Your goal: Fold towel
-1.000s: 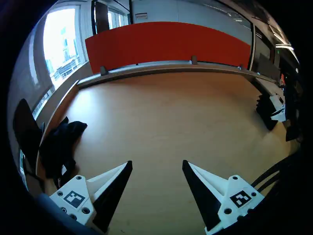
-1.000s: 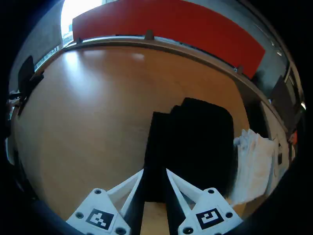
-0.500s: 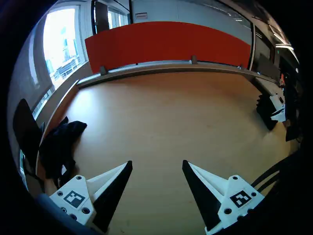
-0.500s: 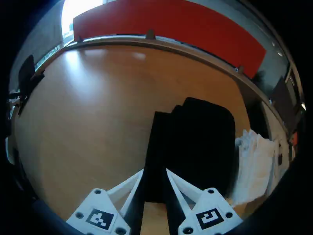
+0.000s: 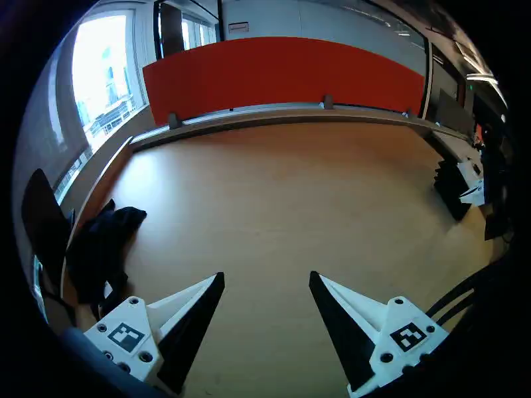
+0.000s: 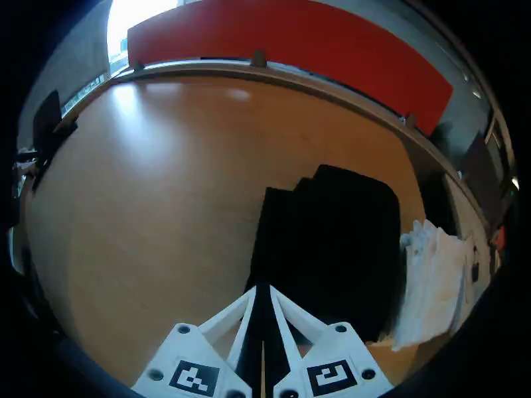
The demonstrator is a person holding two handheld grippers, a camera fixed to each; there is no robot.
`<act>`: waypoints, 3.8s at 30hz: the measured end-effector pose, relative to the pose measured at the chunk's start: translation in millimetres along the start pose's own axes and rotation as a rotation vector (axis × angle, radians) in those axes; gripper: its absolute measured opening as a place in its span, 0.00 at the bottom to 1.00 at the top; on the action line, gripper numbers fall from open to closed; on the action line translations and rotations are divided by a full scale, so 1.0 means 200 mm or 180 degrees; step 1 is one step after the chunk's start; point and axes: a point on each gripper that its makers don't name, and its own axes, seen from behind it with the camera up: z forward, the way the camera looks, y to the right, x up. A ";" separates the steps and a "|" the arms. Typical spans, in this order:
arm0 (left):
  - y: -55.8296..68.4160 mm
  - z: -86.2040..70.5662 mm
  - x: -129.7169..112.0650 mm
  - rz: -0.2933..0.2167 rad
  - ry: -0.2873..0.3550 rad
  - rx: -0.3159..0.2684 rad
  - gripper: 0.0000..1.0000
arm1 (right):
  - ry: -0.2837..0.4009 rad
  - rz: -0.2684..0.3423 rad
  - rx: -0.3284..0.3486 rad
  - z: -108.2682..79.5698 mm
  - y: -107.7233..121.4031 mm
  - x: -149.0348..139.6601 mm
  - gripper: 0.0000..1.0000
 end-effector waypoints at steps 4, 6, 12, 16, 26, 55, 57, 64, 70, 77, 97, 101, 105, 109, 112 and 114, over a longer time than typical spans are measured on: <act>0.00 0.00 0.00 0.0004 0.0002 -0.0003 0.95 | 0.0017 -0.0025 0.0039 -0.01 -0.02 0.00 0.07; 0.00 0.00 0.00 0.0005 0.0004 -0.0004 0.95 | 0.0015 -0.0044 0.0067 -0.02 -0.04 0.00 0.07; 0.00 0.00 0.01 -0.0001 0.0013 -0.0005 0.95 | -0.0033 -0.0090 0.0117 -0.04 -0.07 -0.02 0.08; 0.00 0.00 0.01 -0.0003 0.0018 -0.0008 0.95 | -0.0068 -0.0104 0.0157 -0.06 -0.10 -0.05 0.09; 0.00 0.00 0.01 0.0004 0.0018 -0.0003 0.95 | -0.0059 -0.0056 0.0113 -0.07 -0.09 -0.07 0.11; 0.01 -0.02 0.05 0.0003 0.0109 -0.0061 0.95 | 0.0497 0.0369 -0.0195 -0.29 -0.04 0.06 1.00; 0.01 -0.02 0.06 -0.0004 0.0124 -0.0066 0.95 | 0.0570 0.0423 -0.0213 -0.31 -0.04 0.08 1.00; -0.01 -0.04 0.10 -0.0017 0.0190 -0.0072 0.95 | 0.0837 0.0601 -0.0287 -0.39 -0.02 0.13 1.00; -0.02 -0.05 0.14 -0.0029 0.0248 -0.0064 0.95 | 0.1147 0.0691 -0.0402 -0.46 0.00 0.21 1.00; -0.04 -0.07 0.19 -0.0030 0.0327 -0.0049 0.95 | 0.1571 0.0864 -0.0524 -0.55 0.02 0.34 1.00; -0.12 -0.12 0.41 -0.0133 0.0813 0.0073 0.95 | 0.2044 0.0906 -0.0607 -0.67 -0.01 0.56 1.00; -0.15 -0.14 0.49 -0.0213 0.1022 0.0129 0.95 | 0.2167 0.0867 -0.0650 -0.71 -0.02 0.62 1.00; -0.19 -0.17 0.58 -0.0279 0.1286 0.0184 0.95 | 0.2332 0.0816 -0.0719 -0.77 -0.02 0.69 1.00; -0.23 -0.22 0.69 -0.0297 0.1564 0.0244 0.94 | 0.2528 0.0747 -0.0789 -0.83 -0.03 0.77 1.00; -0.26 -0.25 0.73 -0.0331 0.1706 0.0300 0.94 | 0.2658 0.0715 -0.0817 -0.88 -0.04 0.82 1.00; -0.27 -0.25 0.75 -0.0370 0.1753 0.0331 0.94 | 0.2706 0.0713 -0.0818 -0.90 -0.05 0.84 1.00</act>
